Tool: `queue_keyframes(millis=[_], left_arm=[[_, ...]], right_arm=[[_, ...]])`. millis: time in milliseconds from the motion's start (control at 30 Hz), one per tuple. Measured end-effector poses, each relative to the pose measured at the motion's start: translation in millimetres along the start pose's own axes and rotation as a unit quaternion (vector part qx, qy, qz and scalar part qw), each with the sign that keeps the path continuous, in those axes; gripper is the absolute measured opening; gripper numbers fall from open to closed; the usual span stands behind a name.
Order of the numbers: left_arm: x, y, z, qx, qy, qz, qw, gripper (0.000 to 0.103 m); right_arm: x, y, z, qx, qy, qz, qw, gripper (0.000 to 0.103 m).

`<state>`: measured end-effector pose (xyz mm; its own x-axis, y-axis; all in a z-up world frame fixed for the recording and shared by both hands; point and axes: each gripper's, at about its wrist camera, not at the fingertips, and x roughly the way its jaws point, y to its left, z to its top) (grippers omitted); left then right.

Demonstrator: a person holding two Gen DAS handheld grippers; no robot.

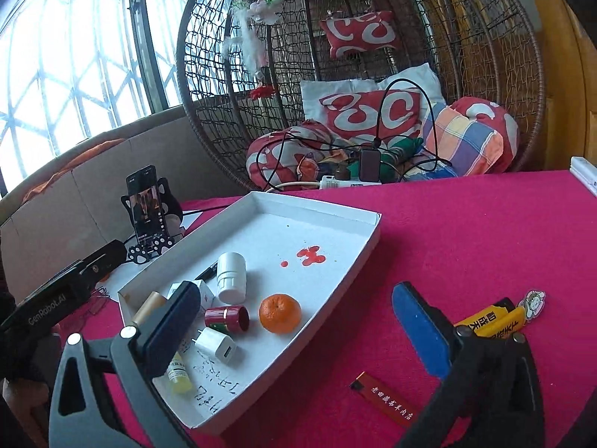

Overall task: Organize rigid objects
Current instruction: 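Withdraw both grippers from the tray toward the lighter and plug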

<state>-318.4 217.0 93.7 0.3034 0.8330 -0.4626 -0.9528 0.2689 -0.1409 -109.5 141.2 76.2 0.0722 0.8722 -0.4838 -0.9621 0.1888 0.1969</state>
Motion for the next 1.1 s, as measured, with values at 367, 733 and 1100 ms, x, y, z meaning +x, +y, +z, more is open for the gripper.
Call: queue_keyframes(millis=[367,733,1100], left_arm=[[-18,-33,-1,0.029,0.0,-0.073,0.9969,0.103],[-12,-120,-42,0.131,0.086,-0.208,0.9656,0.103],[7,-184,-100,0.225,0.177,-0.24,0.9278,0.103]], right_arm=[[-42,-46,14,0.047,-0.05,-0.024,0.997,0.103],[-55,-140,13,0.103,-0.004,-0.083,0.991,0.103],[-30,-153,-39,0.085,0.109,-0.057,0.989,0.102]])
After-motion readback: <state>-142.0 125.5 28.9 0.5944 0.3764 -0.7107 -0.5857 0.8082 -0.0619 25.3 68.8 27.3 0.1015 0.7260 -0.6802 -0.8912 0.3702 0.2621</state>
